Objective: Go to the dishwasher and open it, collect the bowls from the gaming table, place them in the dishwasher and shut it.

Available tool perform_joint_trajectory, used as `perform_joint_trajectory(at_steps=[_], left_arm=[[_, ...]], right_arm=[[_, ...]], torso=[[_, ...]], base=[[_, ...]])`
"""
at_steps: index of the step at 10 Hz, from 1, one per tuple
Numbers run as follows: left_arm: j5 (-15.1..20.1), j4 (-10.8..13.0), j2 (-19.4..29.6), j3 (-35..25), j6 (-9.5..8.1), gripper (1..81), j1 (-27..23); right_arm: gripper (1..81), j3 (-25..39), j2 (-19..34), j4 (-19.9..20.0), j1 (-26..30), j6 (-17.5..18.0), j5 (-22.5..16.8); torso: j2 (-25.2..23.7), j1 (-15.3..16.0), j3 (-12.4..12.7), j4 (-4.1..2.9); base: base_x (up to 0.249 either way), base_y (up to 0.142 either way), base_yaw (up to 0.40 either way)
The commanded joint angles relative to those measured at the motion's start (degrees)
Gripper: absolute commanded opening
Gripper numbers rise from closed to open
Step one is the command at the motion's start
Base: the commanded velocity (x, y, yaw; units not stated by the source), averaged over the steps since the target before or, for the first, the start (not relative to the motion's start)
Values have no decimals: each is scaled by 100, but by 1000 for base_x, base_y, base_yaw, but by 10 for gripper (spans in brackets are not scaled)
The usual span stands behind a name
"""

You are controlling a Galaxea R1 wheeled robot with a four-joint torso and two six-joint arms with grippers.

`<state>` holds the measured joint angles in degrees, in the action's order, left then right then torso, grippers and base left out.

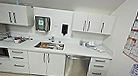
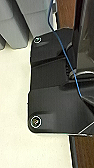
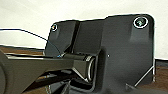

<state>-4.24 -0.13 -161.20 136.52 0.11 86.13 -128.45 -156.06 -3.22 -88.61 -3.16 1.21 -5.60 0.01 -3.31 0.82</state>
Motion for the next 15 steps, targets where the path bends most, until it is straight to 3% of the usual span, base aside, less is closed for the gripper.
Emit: perform_joint_trajectory(at_steps=[1,15], left_arm=[[266,49,78,-64,15,811,-355],[266,22,87,-64,15,811,-355]], right_arm=[[811,85,116,23,322,-1,-288],[811,85,117,23,322,-1,-288]], torso=[[0,2,0,0],[0,5,0,0]], base=[[156,0,0],[147,0,0]])
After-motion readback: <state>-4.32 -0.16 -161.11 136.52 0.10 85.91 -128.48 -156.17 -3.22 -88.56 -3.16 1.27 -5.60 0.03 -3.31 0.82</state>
